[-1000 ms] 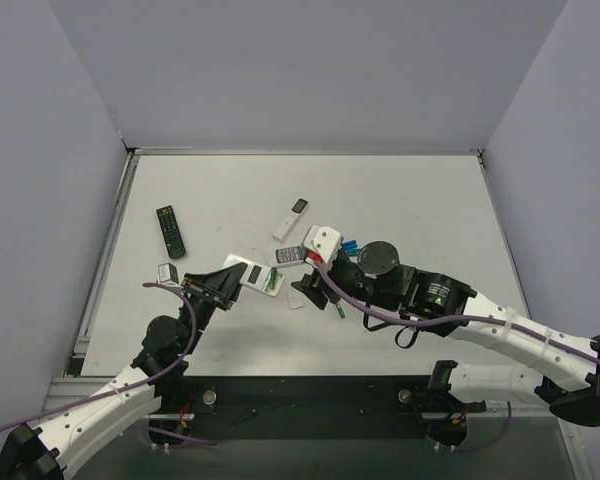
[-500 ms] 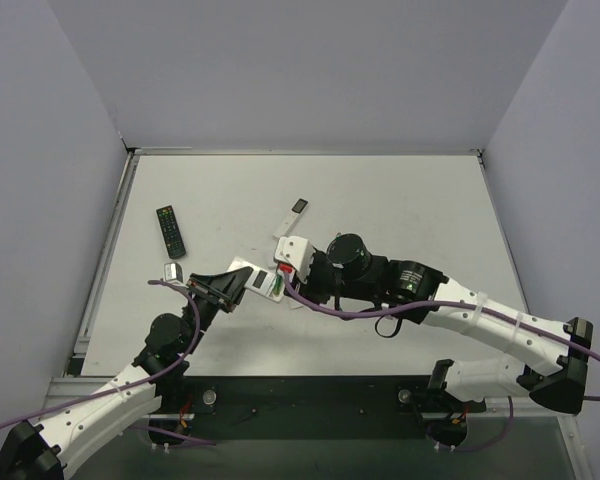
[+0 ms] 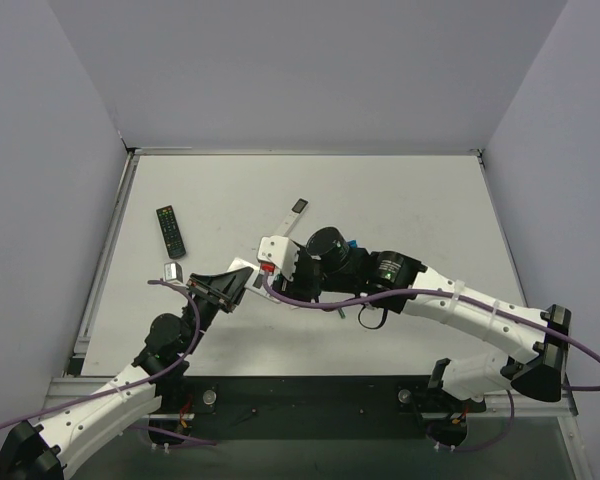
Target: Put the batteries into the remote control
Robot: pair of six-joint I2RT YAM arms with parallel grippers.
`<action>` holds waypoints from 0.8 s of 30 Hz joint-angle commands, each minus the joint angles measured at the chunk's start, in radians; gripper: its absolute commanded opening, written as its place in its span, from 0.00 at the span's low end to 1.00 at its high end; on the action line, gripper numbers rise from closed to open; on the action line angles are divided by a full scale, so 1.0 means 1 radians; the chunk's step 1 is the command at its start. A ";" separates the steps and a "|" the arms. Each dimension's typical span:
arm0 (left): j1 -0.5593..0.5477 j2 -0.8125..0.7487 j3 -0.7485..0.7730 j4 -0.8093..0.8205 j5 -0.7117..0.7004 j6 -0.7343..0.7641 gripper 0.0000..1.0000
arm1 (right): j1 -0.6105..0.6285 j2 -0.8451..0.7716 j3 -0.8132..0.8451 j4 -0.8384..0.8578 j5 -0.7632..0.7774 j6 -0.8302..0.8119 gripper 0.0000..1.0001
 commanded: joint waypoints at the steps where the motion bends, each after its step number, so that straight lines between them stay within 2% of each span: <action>1: -0.004 -0.009 -0.134 0.036 0.016 0.015 0.00 | -0.005 0.019 0.058 -0.033 0.000 -0.034 0.47; 24: -0.004 -0.009 -0.126 0.041 0.015 0.026 0.00 | 0.003 0.097 0.103 -0.092 0.047 -0.043 0.47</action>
